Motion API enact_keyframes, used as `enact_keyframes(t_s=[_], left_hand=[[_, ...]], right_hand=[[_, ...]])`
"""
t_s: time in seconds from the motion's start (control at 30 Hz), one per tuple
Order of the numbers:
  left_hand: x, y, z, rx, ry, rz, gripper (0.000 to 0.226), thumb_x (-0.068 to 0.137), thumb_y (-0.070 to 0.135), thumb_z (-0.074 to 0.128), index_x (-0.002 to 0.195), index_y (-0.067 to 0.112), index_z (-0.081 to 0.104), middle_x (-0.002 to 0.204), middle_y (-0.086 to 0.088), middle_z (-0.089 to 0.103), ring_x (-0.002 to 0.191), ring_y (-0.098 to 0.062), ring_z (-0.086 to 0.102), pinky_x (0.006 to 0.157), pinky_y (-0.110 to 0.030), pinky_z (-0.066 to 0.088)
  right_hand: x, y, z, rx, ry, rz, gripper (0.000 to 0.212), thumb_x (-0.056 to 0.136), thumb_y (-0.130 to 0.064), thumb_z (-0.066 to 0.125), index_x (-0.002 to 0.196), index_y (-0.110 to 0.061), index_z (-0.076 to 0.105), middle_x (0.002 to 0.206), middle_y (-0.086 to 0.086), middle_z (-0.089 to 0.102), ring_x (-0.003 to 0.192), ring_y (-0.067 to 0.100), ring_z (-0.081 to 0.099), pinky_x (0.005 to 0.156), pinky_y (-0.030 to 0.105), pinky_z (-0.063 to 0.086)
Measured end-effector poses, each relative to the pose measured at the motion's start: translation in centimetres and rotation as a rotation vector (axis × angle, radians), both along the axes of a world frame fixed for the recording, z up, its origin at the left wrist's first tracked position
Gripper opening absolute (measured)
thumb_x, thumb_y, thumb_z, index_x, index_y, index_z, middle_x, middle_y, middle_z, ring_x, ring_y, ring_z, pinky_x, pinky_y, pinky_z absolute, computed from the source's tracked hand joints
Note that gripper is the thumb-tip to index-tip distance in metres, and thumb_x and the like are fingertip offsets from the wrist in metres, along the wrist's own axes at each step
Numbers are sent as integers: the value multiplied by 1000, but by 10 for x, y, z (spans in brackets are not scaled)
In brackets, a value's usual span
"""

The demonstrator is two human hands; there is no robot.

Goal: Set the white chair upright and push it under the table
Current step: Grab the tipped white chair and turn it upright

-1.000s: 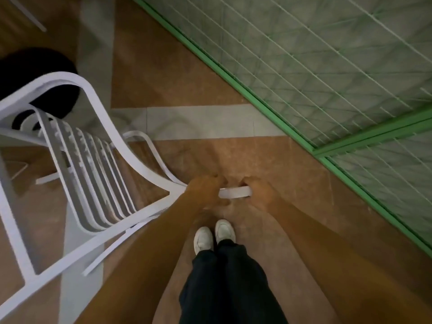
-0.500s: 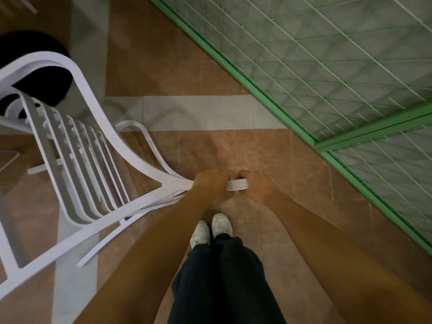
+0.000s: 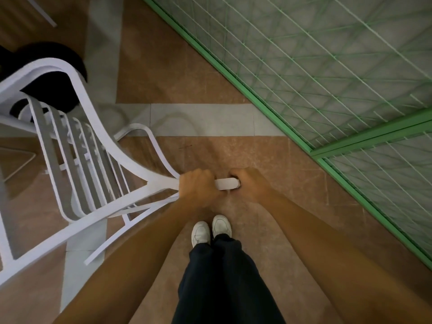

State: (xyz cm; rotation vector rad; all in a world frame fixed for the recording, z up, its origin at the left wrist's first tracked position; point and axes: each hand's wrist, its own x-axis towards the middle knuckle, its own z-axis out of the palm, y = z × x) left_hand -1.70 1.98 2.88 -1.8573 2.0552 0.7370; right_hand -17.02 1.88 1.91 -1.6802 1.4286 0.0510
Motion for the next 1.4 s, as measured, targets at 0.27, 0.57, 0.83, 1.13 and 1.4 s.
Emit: enact_keyframes(t_s=[0.27,0.57,0.83,1.13,1.4], left_hand=[[43,10,86,-140,59,169,35,63,58,63,66,24,59,52,10,50,53,-12,49,56,-27,36],[92,15,167,-303,136,253,36,61,53,67,83,24,71,73,2,72,57,-11,53,51,-22,34],[129,27,208,-429,199,255,29,62,45,72,78,20,71,71,-1,72,53,-12,49,44,-14,20],[161,29,236,-389,243,208,45,59,55,69,96,33,55,86,10,68,72,-11,57,57,-23,40],[127,20,291,-366,-263,-298,21,76,37,60,85,19,62,78,1,63,68,-17,51,57,-30,31]], right_hand=[[-4,-18,43,72,57,-22,66,69,-5,77,128,-19,49,130,7,57,117,22,55,89,28,47],[70,-19,95,104,-7,70,57,77,-24,70,130,-16,50,129,12,57,119,31,52,99,36,41],[95,-11,122,-59,123,136,44,84,-35,64,120,-11,57,118,15,64,104,30,60,81,33,45],[124,-16,157,-145,202,355,49,82,-41,63,124,-16,54,109,15,67,97,32,61,78,35,45],[144,-6,172,-158,195,403,39,81,-39,62,108,-11,62,105,15,69,95,33,62,76,35,46]])
